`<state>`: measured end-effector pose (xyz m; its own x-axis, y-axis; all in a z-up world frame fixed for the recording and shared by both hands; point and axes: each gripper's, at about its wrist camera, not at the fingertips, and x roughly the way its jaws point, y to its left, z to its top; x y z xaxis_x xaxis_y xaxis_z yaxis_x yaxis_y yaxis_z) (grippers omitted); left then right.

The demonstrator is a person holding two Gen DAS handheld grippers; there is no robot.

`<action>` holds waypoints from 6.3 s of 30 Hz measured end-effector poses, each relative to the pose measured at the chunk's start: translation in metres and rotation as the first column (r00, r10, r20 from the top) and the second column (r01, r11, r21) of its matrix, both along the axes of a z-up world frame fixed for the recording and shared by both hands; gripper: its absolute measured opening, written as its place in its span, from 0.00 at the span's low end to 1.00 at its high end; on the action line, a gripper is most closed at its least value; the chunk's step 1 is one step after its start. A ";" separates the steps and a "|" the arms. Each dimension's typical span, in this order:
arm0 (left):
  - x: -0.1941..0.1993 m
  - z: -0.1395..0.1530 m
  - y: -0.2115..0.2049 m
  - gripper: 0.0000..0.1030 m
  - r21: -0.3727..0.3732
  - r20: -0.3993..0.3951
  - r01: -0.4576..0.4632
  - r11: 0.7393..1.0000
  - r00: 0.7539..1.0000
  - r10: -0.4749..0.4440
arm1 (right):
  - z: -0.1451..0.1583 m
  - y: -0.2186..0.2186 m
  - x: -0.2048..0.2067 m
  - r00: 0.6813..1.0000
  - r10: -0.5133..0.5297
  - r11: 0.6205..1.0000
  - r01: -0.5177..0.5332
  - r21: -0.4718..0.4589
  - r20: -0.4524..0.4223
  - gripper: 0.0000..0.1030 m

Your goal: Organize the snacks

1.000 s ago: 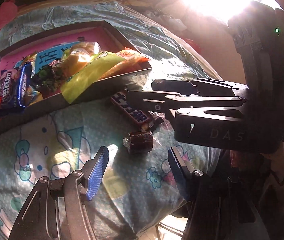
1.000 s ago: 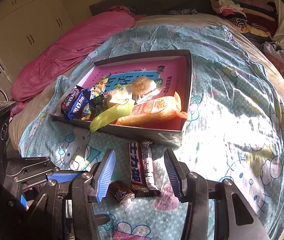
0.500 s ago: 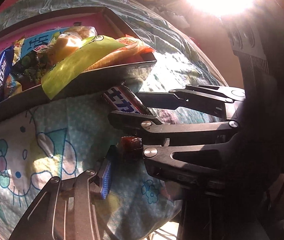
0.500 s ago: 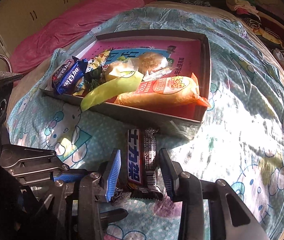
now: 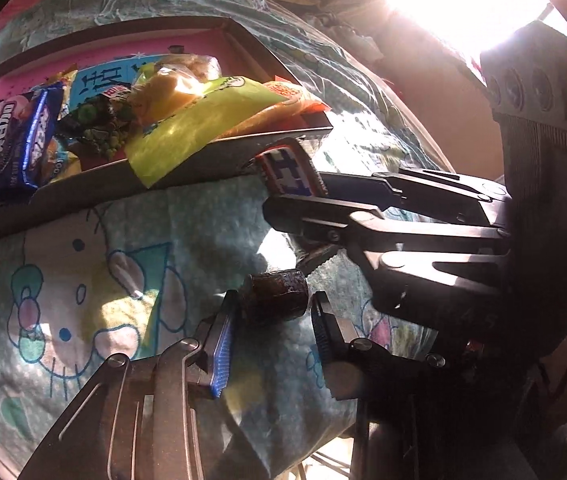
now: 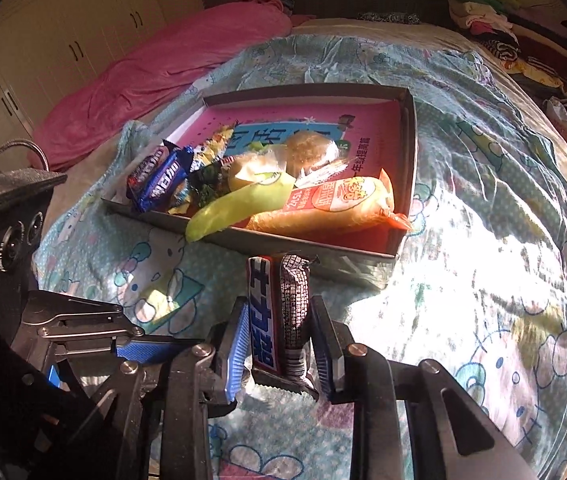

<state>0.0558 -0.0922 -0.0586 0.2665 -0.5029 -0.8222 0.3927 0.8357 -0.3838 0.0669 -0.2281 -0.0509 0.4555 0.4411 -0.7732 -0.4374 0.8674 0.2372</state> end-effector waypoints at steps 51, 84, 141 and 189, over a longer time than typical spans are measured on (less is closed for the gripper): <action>0.081 0.040 0.047 0.36 0.094 0.225 -0.294 0.951 0.937 0.268 | 0.026 -0.004 0.056 0.974 -0.171 0.978 0.150 0.143 0.146 0.29; 0.084 0.038 0.047 0.36 0.119 0.230 -0.298 0.947 0.936 0.266 | 0.021 0.015 0.062 0.978 -0.125 0.988 0.107 0.108 0.168 0.33; -0.038 0.054 0.088 0.74 0.220 0.280 -0.425 0.878 0.890 0.361 | 0.041 0.016 -0.058 0.932 -0.301 0.951 0.308 -0.005 0.203 0.76; -0.043 0.057 0.095 0.74 0.225 0.278 -0.457 0.860 0.876 0.393 | 0.041 0.012 -0.066 0.926 -0.316 0.948 0.318 0.022 0.207 0.89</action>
<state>0.0128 0.0027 -0.0016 0.5872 -0.0609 -0.8071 0.0197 0.9979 -0.0609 0.0010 -0.2159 -0.0100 0.7191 0.2394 -0.6523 -0.1773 0.9709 0.1609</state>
